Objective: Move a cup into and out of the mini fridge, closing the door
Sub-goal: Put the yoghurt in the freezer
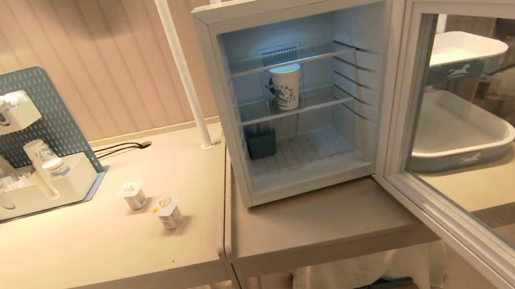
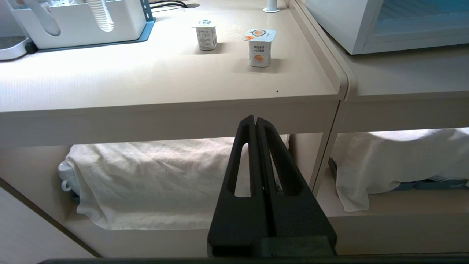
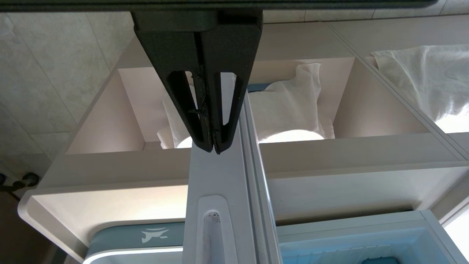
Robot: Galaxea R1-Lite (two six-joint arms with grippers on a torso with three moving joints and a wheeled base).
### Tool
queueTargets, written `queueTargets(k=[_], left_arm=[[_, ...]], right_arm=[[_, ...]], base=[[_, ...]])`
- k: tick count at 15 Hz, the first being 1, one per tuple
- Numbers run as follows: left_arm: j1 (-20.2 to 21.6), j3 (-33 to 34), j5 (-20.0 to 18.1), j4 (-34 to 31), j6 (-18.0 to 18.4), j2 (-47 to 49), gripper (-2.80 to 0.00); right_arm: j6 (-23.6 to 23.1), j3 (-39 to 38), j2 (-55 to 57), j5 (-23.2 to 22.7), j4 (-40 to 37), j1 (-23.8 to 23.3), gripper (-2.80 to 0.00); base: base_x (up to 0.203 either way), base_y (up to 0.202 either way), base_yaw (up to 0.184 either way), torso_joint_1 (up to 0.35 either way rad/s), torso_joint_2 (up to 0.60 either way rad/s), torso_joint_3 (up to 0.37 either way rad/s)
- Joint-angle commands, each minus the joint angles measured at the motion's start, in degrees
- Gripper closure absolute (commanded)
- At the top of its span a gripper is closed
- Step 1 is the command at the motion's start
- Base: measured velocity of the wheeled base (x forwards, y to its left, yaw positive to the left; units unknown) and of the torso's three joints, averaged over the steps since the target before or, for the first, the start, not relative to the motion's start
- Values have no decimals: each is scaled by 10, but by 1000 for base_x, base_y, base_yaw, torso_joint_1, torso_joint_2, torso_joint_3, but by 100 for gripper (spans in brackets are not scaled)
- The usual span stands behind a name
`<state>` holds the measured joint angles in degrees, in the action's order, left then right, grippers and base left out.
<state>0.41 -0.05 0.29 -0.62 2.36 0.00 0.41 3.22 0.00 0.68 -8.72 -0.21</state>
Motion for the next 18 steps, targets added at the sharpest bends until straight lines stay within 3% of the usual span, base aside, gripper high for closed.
queueTargets(k=[1, 10, 18], left_arm=[[0, 1, 1, -2, -3, 1, 0], [0, 0, 1, -3, 3, 2, 0], [0, 0, 1, -3, 1, 2, 0]], right_arm=[[0, -1, 1, 0, 0, -1, 0], [2, -1, 1, 0, 0, 0, 0], [2, -1, 1, 0, 0, 0, 0]], base=[[0, 0, 0, 0, 0, 0], [0, 0, 0, 0, 0, 0], [-23, 162, -4, 4, 2, 0]])
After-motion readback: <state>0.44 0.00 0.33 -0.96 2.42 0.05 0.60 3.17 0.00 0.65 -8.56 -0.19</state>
